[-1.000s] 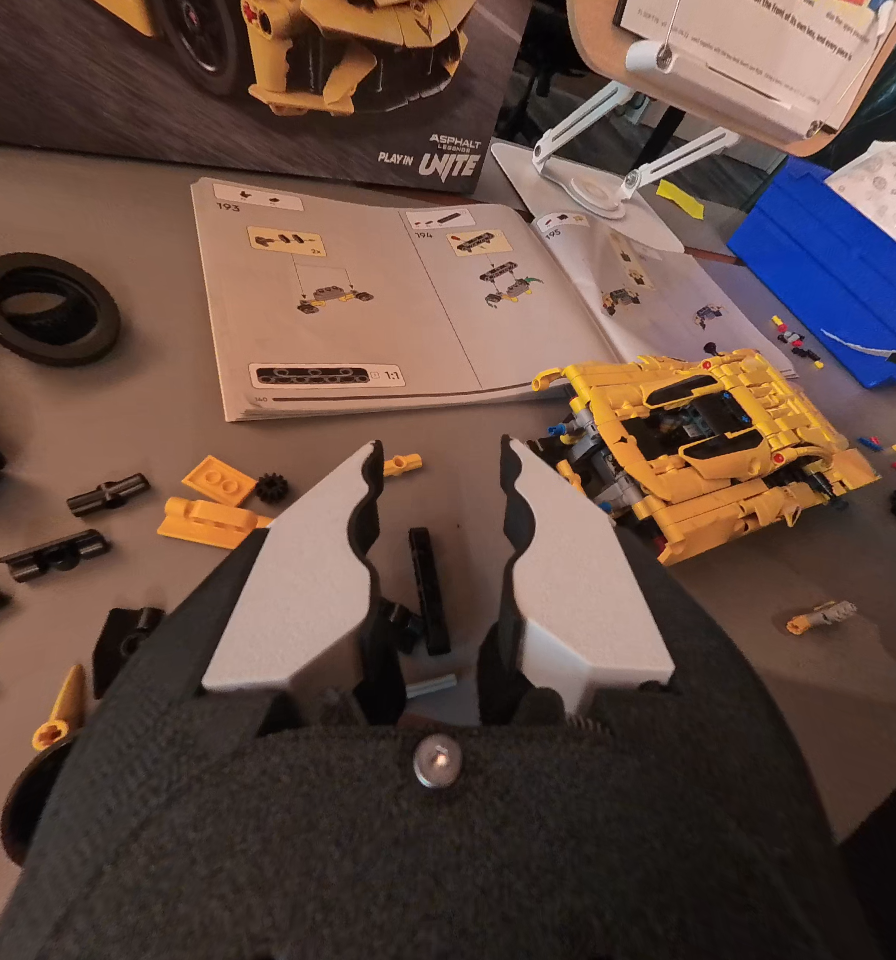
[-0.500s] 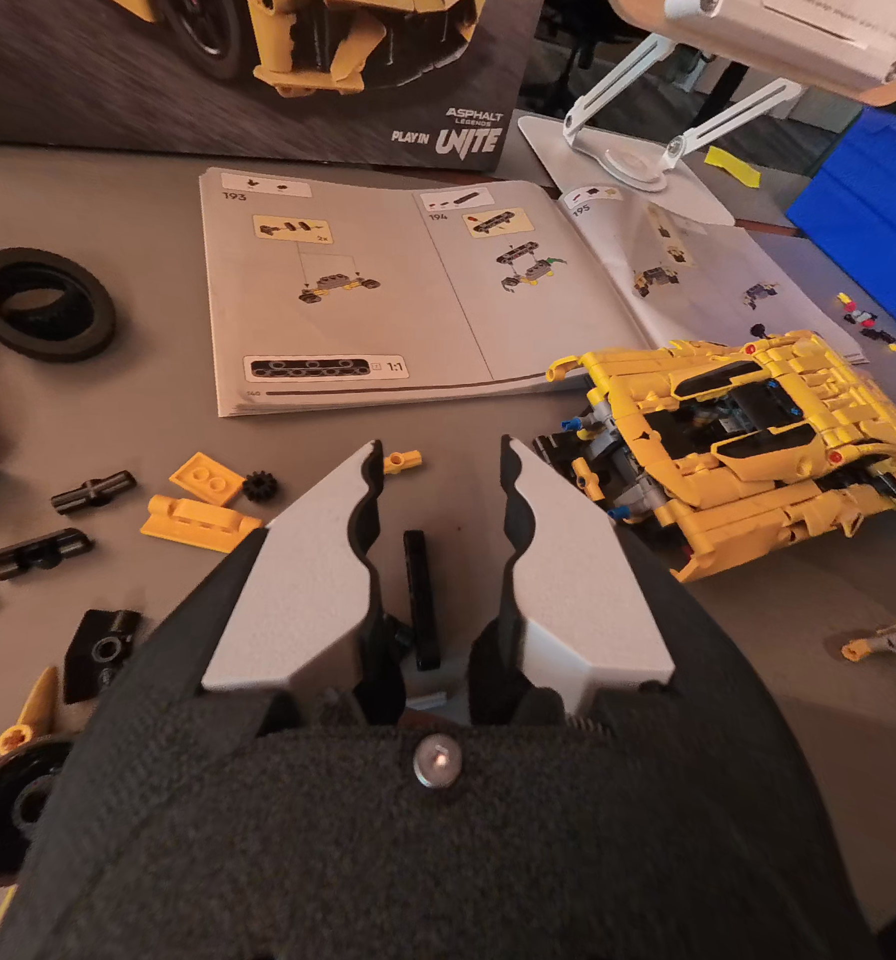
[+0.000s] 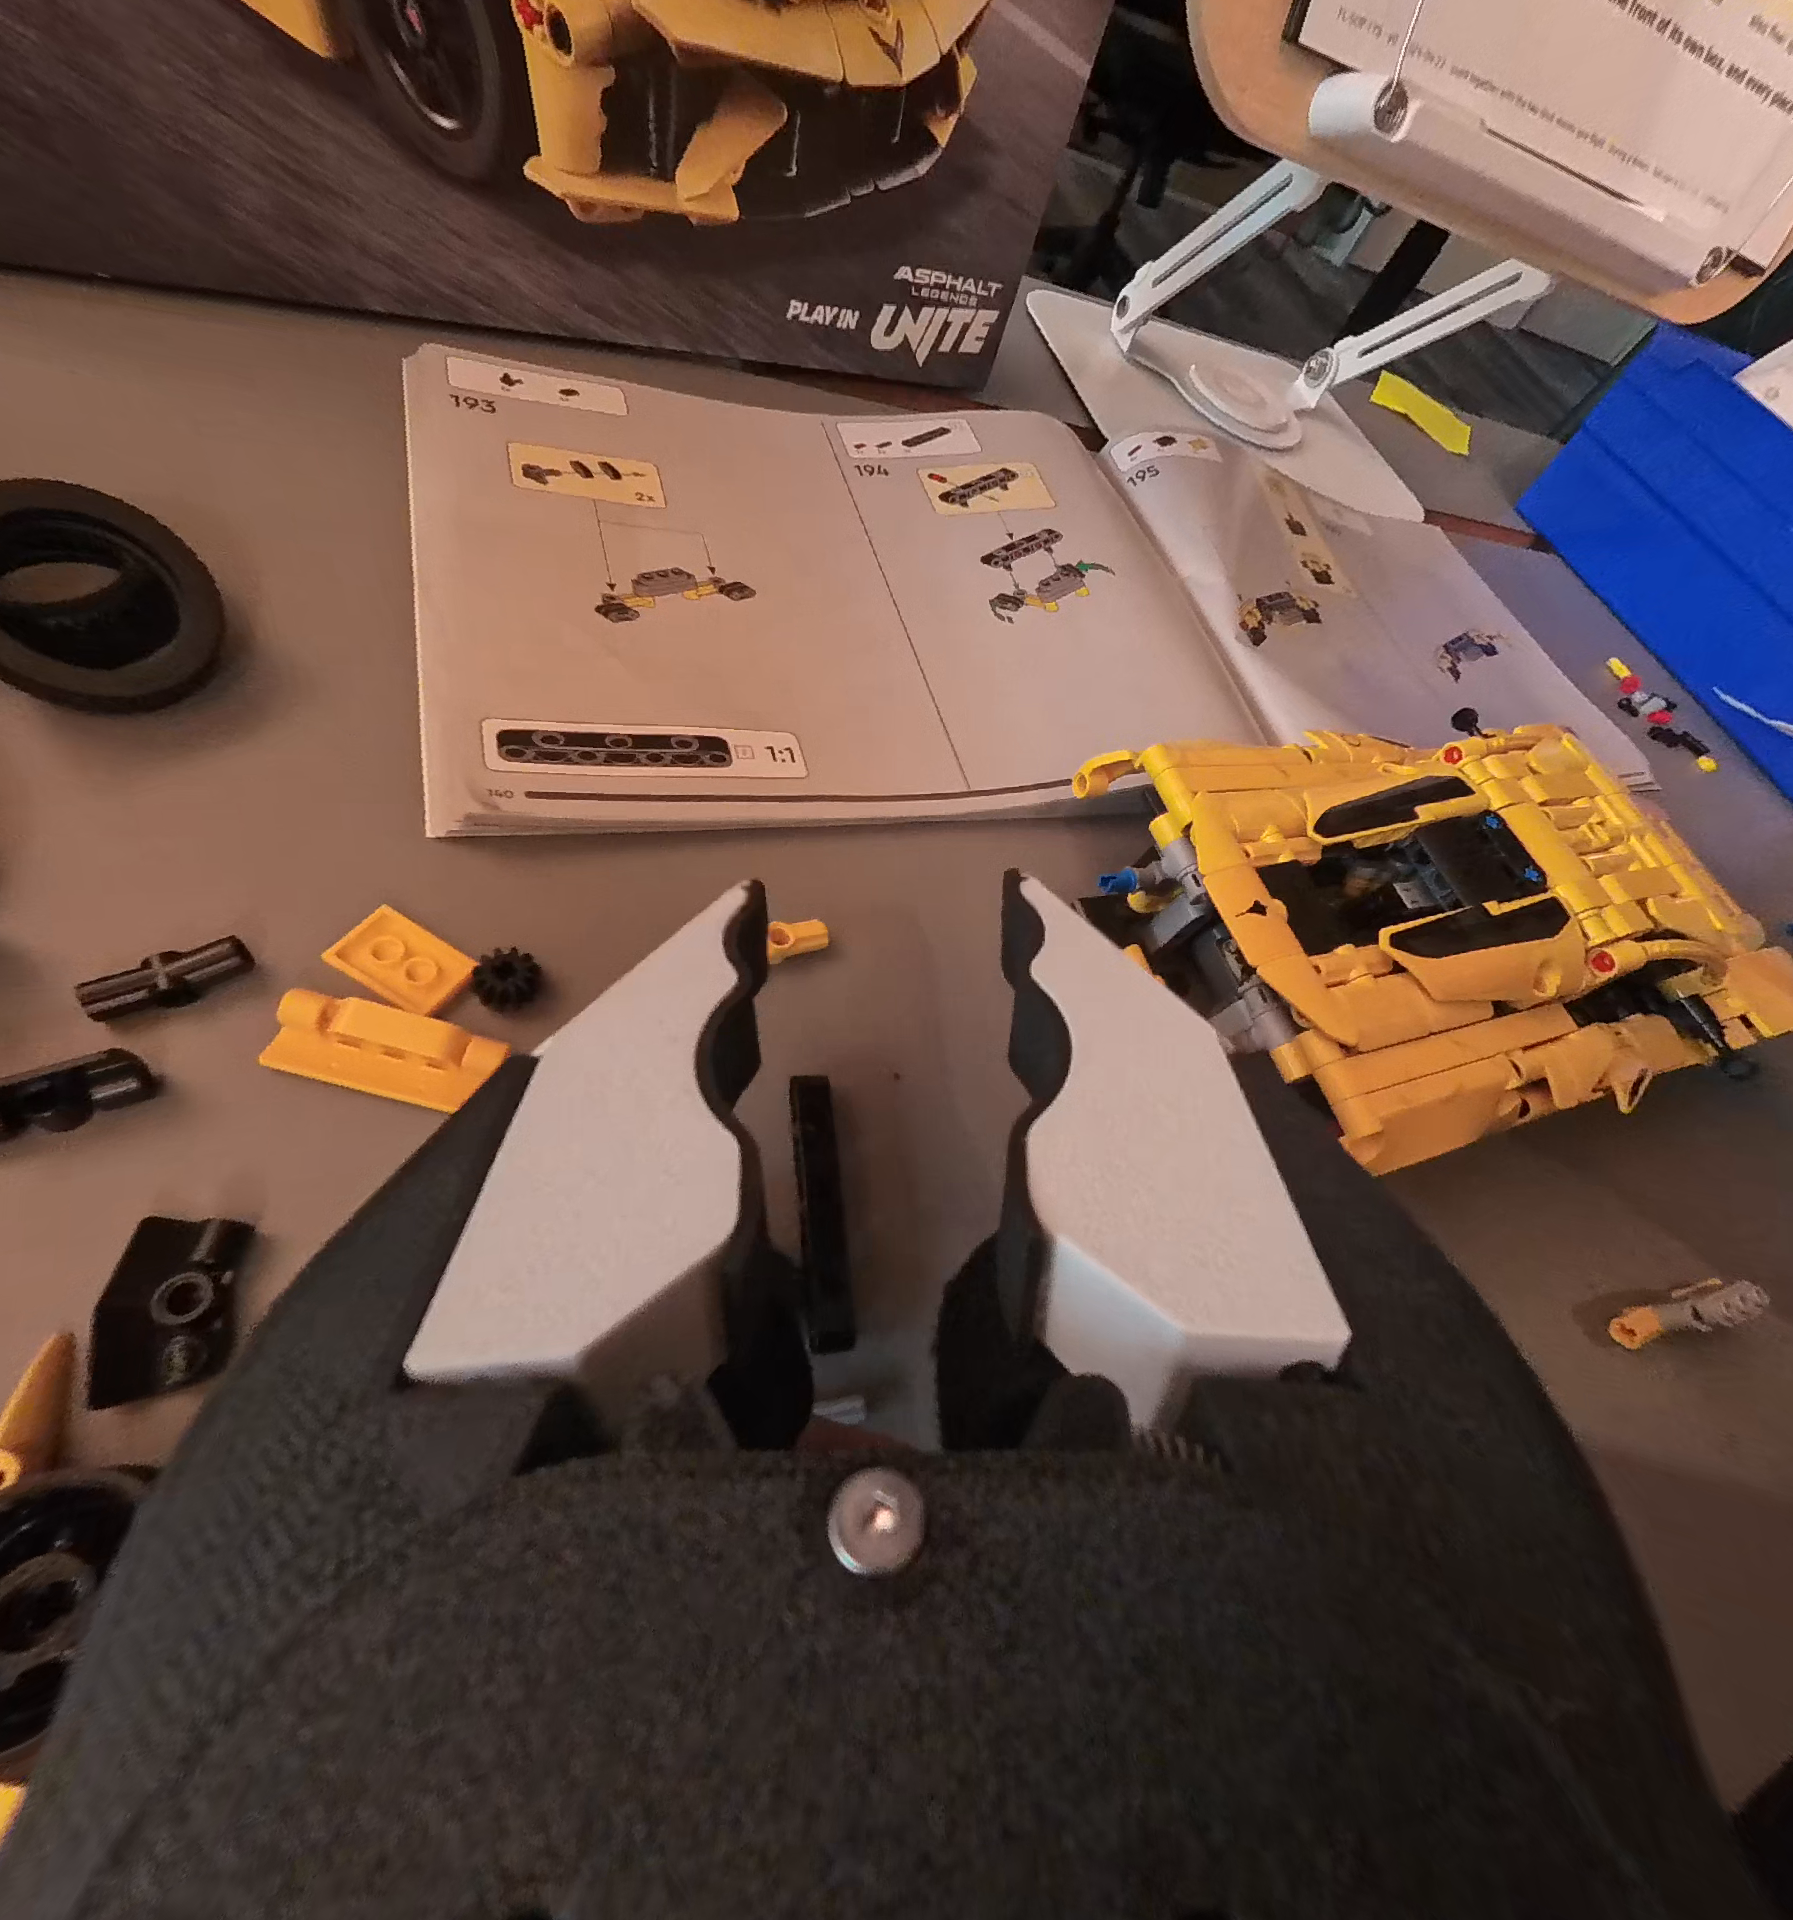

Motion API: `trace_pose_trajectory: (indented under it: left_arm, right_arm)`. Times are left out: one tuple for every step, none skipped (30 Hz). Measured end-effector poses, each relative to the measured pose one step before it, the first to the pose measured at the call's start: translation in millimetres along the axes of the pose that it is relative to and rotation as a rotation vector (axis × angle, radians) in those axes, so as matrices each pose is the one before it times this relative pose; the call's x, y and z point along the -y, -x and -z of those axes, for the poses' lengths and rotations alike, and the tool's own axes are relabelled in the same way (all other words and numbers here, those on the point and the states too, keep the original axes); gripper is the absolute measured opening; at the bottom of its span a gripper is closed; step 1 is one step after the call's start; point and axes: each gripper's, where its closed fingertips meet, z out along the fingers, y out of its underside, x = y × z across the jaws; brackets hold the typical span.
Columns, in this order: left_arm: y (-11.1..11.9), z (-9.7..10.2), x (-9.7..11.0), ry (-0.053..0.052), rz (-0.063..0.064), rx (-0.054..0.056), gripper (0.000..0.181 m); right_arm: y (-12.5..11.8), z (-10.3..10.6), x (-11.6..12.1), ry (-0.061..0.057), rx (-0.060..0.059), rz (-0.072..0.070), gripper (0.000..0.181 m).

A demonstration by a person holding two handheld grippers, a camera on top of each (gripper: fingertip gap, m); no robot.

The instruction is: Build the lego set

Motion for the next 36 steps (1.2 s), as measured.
trace_pose_trajectory:
  left_arm:
    - [-0.88, 0.68, 1.67, -0.0095, 0.0, -0.005, 0.045]
    - [-1.16, 0.36, 0.47, -0.0028, 0.0055, -0.0097, 0.045]
    - [-0.39, -0.12, -0.55, 0.0038, 0.0073, -0.0062, 0.045]
    - [0.71, -0.18, -0.53, 0.0043, 0.0052, 0.0019, 0.045]
    - [0.89, 0.15, 0.24, -0.0004, 0.0012, 0.0042, 0.045]
    - [0.25, 0.15, 0.45, -0.0027, -0.0014, 0.0013, 0.045]
    - [-0.14, -0.07, -0.21, 0.0005, -0.0015, -0.0005, 0.045]
    - [-0.22, -0.41, -0.93, 0.0047, -0.0022, 0.0003, 0.045]
    - [0.21, -0.34, -0.8, 0.0046, -0.0039, 0.004, 0.045]
    - [0.62, -0.05, -0.12, 0.0005, -0.0051, 0.006, 0.045]
    - [0.18, 0.1, 0.2, -0.0017, -0.0036, 0.0026, 0.045]
    - [-0.23, -0.11, -0.15, 0.0008, 0.0005, -0.0014, 0.045]
    - [-0.21, -0.27, -0.69, 0.0037, 0.0031, -0.003, 0.045]
    - [-0.1, -0.13, -0.59, 0.0036, 0.0017, -0.0011, 0.045]
    - [0.42, 0.08, -0.04, 0.0003, -0.0001, 0.0024, 0.045]
    - [0.42, 0.25, 0.59, -0.0028, 0.0005, 0.0022, 0.045]
    - [0.04, 0.4, 0.44, -0.0028, 0.0017, -0.0009, 0.045]
    - [0.23, 0.32, 0.29, -0.0016, 0.0015, -0.0007, 0.045]
    - [0.65, 0.35, 0.17, -0.001, 0.0007, 0.0028, 0.045]
    - [0.9, 0.37, 0.09, -0.0011, 0.0002, 0.0037, 0.045]
    - [0.33, 0.32, 0.03, -0.001, 0.0006, 0.0012, 0.045]
    - [0.19, 0.32, -0.16, -0.0003, 0.0008, 0.0001, 0.045]
    - [0.36, 0.33, -0.21, -0.0003, 0.0001, 0.0019, 0.045]
    - [0.56, 0.33, -0.1, -0.0008, -0.0009, 0.004, 0.045]
    - [0.15, 0.63, -0.08, -0.0018, -0.002, 0.0018, 0.045]
    - [-0.43, 0.59, -0.05, -0.0024, -0.0024, -0.0017, 0.045]
    - [-0.23, 0.61, -0.2, -0.0015, -0.0013, -0.0008, 0.045]
    - [0.38, 0.46, -0.27, -0.0002, 0.0003, 0.002, 0.045]
    - [0.1, 0.33, -0.55, 0.0009, 0.0016, 0.0004, 0.045]
    - [-0.49, 0.5, -0.47, 0.0009, 0.0027, -0.0042, 0.045]
    - [-0.69, 0.34, -0.47, 0.0011, 0.0033, -0.0064, 0.045]
    - [-0.93, 0.39, -0.52, 0.0021, 0.0038, -0.007, 0.045]
    - [-0.77, 0.18, -0.65, 0.0029, 0.0043, -0.0073, 0.045]
    - [-0.63, 0.23, -0.58, 0.003, 0.0041, -0.0062, 0.045]
    - [-1.02, 0.38, -0.44, 0.0022, 0.0022, -0.0077, 0.045]
    - [-2.15, 0.53, -0.58, 0.0019, -0.0013, -0.0137, 0.045]
  right_arm:
    - [0.05, -0.05, -0.18, 0.0009, 0.0006, -0.0004, 0.009]
    - [0.05, -0.09, -0.06, 0.0005, 0.0, 0.0003, 0.009]
    - [-0.13, 0.07, 0.0, -0.0003, -0.0006, 0.001, 0.009]
    - [-0.09, 0.02, 0.15, -0.0008, -0.0013, 0.0009, 0.009]
    - [-0.16, 0.03, 0.03, 0.0, -0.0003, 0.0002, 0.009]
    - [0.06, 0.0, -0.15, 0.0004, 0.0004, -0.0004, 0.009]
    - [-0.03, 0.03, 0.03, -0.0001, 0.0003, -0.0003, 0.009]
    - [-0.07, 0.03, 0.04, -0.0002, 0.0, -0.0003, 0.009]
    - [0.01, 0.01, 0.06, -0.0003, 0.0005, -0.0005, 0.009]
    - [0.16, -0.03, -0.03, 0.0001, 0.0005, 0.0001, 0.009]
    - [-0.08, 0.04, 0.07, 0.0001, -0.0005, 0.0006, 0.009]
    - [-0.02, 0.03, -0.01, -0.0003, -0.0006, 0.0008, 0.009]
    - [0.02, 0.16, 0.11, -0.0006, 0.0, 0.0009, 0.009]
    - [-0.05, 0.11, 0.15, -0.0005, 0.0001, 0.0004, 0.009]
    - [-0.04, 0.2, 0.03, 0.0, -0.0007, 0.0003, 0.009]
    - [-0.33, 0.26, 0.06, -0.0005, -0.0021, 0.0023, 0.009]
    - [-0.42, 0.25, -0.24, 0.0007, -0.0033, 0.0034, 0.009]
    - [-0.29, 0.27, -0.35, 0.0019, -0.0018, 0.0026, 0.009]
    - [0.21, 0.48, 0.1, -0.0001, -0.0003, 0.001, 0.009]
    - [0.69, 0.74, 0.8, -0.0038, 0.001, 0.0017, 0.008]
    - [0.9, 0.84, 1.15, -0.005, 0.0006, 0.0025, 0.008]
    - [1.24, 0.9, 1.19, -0.0046, 0.0013, 0.0042, 0.008]
    - [1.38, 0.92, 1.17, -0.0043, 0.0008, 0.0059, 0.008]
    - [1.64, 1.11, 1.26, -0.0046, 0.0006, 0.0076, 0.008]
    - [1.63, 1.19, 1.38, -0.0054, -0.0005, 0.0096, 0.008]
    - [1.6, 1.29, 1.35, -0.0052, -0.0006, 0.0101, 0.008]
    - [1.89, 1.26, 1.27, -0.0046, 0.0003, 0.0103, 0.008]
    - [1.63, 1.28, 1.29, -0.0049, -0.0001, 0.0101, 0.008]
    - [2.03, 1.28, 1.52, -0.006, 0.0012, 0.0089, 0.008]
    - [2.44, 1.13, 1.05, -0.0047, 0.0049, 0.007, 0.008]
    - [2.72, 0.68, -0.22, -0.0008, 0.0072, 0.0052, 0.008]
    - [2.03, 0.01, -1.78, 0.0034, 0.0044, 0.0051, 0.008]
    - [1.99, -0.59, -2.94, 0.0107, 0.005, 0.005, 0.008]
    - [2.49, -1.05, -3.27, 0.0154, 0.0091, 0.0051, 0.008]
    - [1.95, -0.89, -1.97, 0.0103, 0.0046, 0.0065, 0.008]
    - [1.11, -0.61, -0.46, 0.0025, -0.0008, 0.0103, 0.008]
